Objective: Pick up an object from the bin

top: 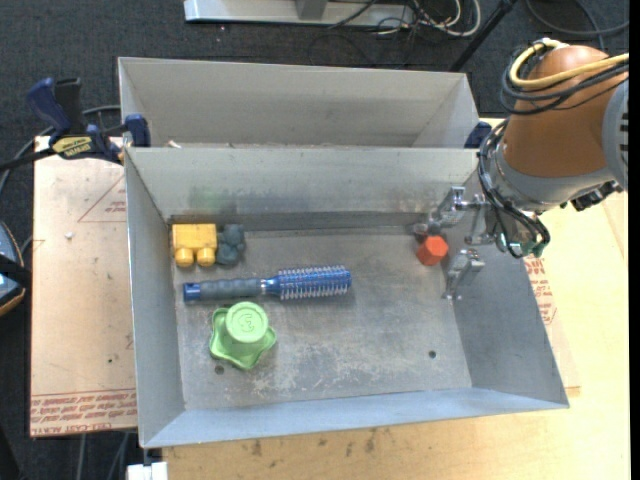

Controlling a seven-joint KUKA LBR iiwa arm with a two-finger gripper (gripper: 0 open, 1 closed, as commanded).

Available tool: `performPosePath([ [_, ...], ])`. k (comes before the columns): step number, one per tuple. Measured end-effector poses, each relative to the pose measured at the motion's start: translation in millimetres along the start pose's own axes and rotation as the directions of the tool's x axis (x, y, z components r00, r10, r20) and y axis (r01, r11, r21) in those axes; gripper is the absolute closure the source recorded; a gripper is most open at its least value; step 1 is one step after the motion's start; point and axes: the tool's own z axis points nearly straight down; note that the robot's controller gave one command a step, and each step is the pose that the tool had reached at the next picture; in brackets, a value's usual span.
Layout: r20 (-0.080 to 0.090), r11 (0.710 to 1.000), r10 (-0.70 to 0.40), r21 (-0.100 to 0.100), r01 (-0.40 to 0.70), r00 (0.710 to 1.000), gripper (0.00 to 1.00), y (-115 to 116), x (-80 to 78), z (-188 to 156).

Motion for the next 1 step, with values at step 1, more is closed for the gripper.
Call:
performPosePath([
  [1, 0.011, 0.980, 0.199, 0.000, -0.199, 0.980, 0.00, 70.2, -15.4, 138.7],
])
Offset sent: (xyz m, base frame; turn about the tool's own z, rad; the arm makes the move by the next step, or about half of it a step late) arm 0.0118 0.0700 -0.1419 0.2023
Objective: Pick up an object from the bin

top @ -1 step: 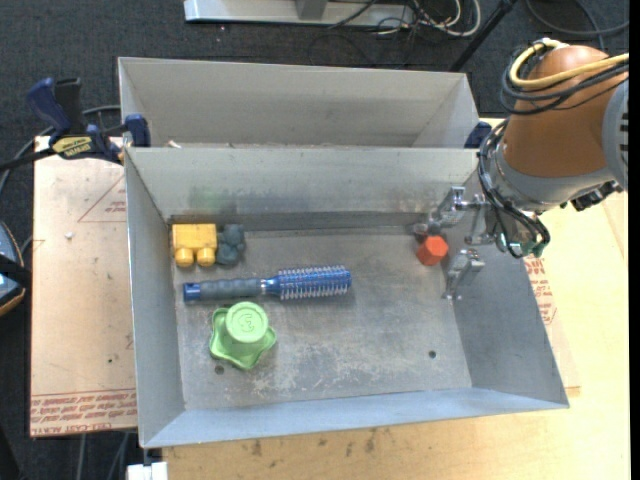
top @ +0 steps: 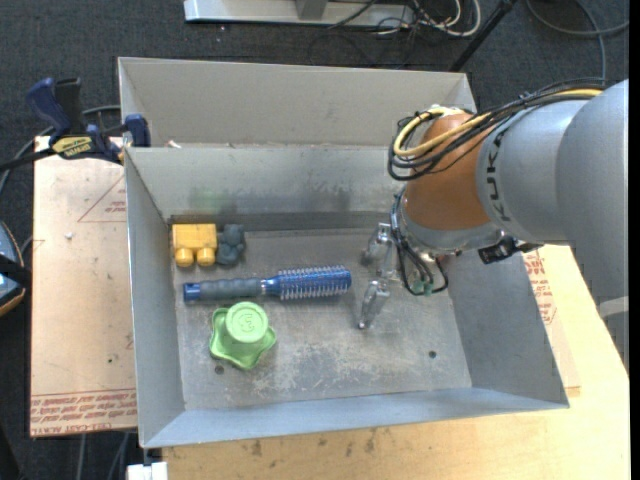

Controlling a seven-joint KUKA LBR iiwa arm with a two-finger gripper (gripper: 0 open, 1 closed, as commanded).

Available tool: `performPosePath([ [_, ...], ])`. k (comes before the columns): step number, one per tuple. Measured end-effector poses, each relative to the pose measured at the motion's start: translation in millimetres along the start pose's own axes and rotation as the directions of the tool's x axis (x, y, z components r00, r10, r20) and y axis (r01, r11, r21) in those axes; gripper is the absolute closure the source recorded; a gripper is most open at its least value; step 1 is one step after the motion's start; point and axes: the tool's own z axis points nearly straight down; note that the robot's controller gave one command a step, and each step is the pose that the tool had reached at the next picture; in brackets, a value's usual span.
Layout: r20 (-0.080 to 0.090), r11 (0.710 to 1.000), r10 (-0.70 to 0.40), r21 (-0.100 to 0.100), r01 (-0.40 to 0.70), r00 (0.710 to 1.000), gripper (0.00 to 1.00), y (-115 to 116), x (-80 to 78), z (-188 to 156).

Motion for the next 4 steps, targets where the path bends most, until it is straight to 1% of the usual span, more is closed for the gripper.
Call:
performPosePath([
  [1, -0.001, 0.978, -0.208, -0.004, 0.208, 0.978, 0.00, 83.6, 15.7, -27.4],
  [2, -0.004, 0.986, -0.166, -0.003, 0.166, 0.986, 0.00, 103.1, 28.3, -33.9],
  [3, 0.003, 0.970, -0.245, -0.002, 0.245, 0.970, 0.00, 104.0, 26.7, -1.5],
  [4, -0.001, 0.970, -0.245, -0.002, 0.245, 0.970, 0.00, 104.8, 25.2, -3.8],
])
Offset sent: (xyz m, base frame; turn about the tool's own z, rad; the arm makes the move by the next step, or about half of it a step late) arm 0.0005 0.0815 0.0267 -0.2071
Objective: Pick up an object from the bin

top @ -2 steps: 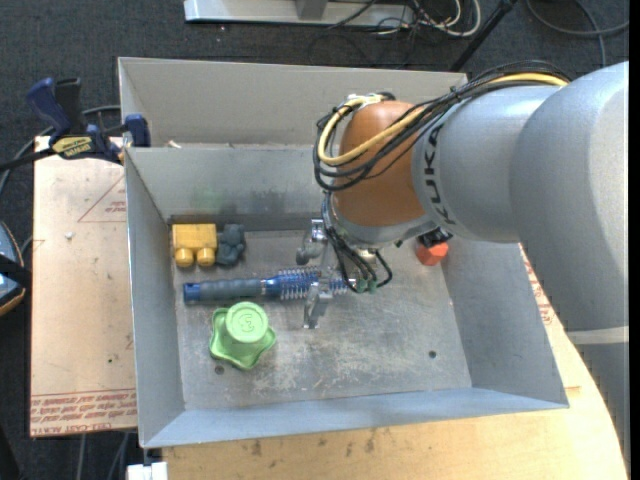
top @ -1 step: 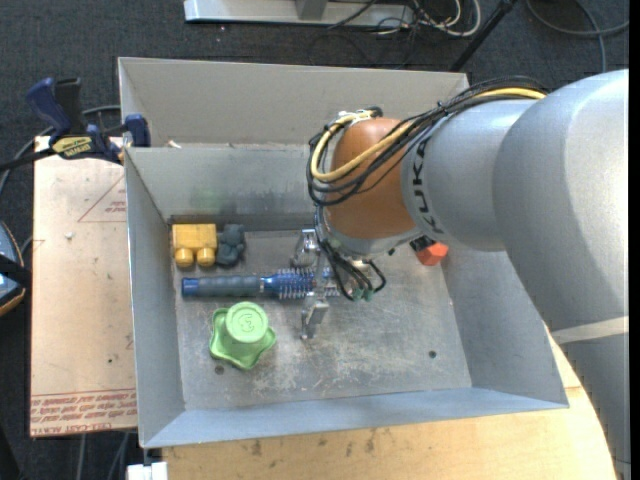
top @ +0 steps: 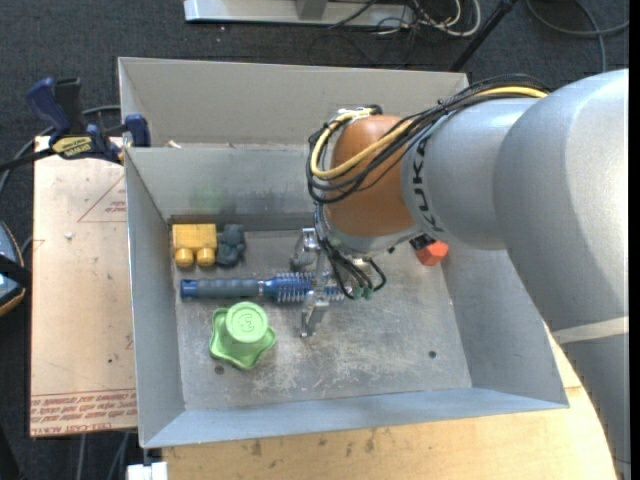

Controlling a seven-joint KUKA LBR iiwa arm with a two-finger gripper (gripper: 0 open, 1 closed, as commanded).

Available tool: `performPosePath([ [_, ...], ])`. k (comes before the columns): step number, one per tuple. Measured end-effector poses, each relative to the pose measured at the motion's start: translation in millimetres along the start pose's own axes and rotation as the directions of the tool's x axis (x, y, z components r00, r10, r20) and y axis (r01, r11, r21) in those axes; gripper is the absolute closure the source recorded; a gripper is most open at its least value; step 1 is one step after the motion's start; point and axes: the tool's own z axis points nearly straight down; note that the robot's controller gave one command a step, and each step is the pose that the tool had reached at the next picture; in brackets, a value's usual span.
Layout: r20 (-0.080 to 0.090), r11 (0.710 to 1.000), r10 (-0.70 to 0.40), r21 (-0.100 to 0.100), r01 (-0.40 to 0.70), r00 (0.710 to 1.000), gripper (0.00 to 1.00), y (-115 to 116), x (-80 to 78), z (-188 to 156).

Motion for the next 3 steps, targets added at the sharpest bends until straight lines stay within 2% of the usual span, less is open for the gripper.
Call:
performPosePath([
  [1, 0.007, 1.000, -0.001, -0.001, 0.001, 1.000, 1.00, 0.7, -2.2, -2.7],
  [2, -0.001, 1.000, -0.002, 0.000, 0.002, 1.000, 1.00, 1.1, -2.6, -6.4],
  [3, 0.000, 1.000, -0.003, 0.000, 0.003, 1.000, 1.00, 1.3, -3.7, -41.2],
])
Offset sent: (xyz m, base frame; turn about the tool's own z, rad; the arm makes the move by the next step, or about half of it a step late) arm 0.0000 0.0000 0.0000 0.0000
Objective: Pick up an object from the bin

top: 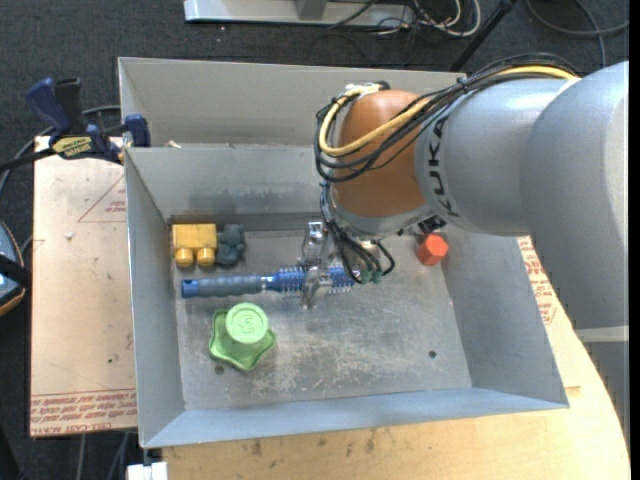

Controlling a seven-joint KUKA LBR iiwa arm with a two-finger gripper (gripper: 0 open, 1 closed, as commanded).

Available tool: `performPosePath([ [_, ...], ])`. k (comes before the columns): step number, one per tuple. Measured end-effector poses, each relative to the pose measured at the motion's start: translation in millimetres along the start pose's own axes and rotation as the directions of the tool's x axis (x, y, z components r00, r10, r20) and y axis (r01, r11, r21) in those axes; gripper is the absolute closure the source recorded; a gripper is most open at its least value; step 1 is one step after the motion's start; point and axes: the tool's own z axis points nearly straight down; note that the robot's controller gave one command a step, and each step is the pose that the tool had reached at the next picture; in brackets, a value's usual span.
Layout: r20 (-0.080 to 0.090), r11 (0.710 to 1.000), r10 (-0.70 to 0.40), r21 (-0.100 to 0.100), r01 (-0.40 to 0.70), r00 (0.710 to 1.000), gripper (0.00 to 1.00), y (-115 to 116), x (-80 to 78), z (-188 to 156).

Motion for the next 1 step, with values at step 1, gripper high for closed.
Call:
performPosePath([
  [1, 0.002, 1.000, -0.001, 0.000, 0.001, 1.000, 1.00, 0.3, -1.5, -48.7],
])
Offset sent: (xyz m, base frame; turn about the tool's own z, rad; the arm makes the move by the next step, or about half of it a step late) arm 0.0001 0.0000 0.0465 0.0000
